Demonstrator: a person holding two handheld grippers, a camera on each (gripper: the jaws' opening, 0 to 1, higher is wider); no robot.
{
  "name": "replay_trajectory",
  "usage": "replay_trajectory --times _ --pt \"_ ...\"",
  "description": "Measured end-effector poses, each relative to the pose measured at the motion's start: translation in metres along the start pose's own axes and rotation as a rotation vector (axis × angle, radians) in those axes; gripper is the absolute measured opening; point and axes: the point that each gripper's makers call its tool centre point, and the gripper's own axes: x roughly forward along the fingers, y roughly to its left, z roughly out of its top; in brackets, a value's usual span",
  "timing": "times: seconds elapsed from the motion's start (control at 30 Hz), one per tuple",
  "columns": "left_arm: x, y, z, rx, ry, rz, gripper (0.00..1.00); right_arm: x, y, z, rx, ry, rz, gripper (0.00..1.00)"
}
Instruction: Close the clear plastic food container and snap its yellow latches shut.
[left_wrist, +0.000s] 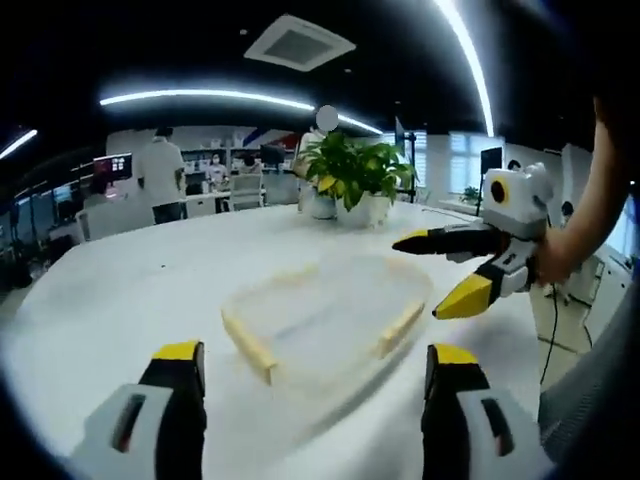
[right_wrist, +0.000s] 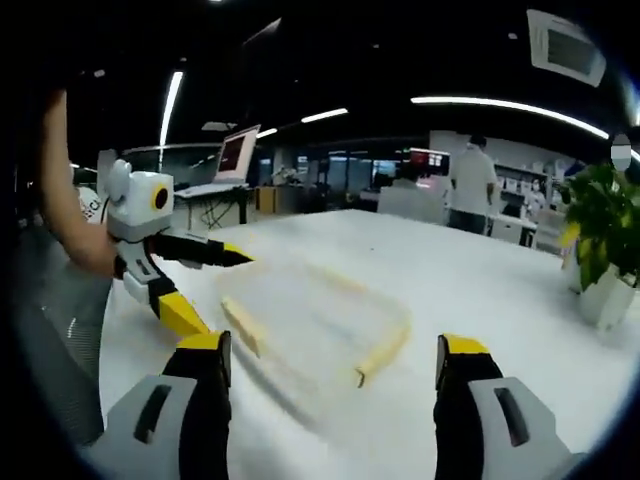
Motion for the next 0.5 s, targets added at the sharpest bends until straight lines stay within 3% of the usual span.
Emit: replay_trajectory --times 0.13,0.3,0.5 --pt "0.006 -0.002 -0.016 -0.024 0.020 0.014 0.85 0.002 -0.001 -0.027 -0.004 0.070 0.013 0.86" --pt "0.013 0.001 -0.017 -0.020 0.015 0.017 0.82 0.004 0.005 -0.031 0.019 0.083 0.058 0.74" --pt "0.019 0.008 -0.025 -0.033 0.055 0.027 0.71 0.013 0.005 -0.041 0.007 0.116 0.076 0.69"
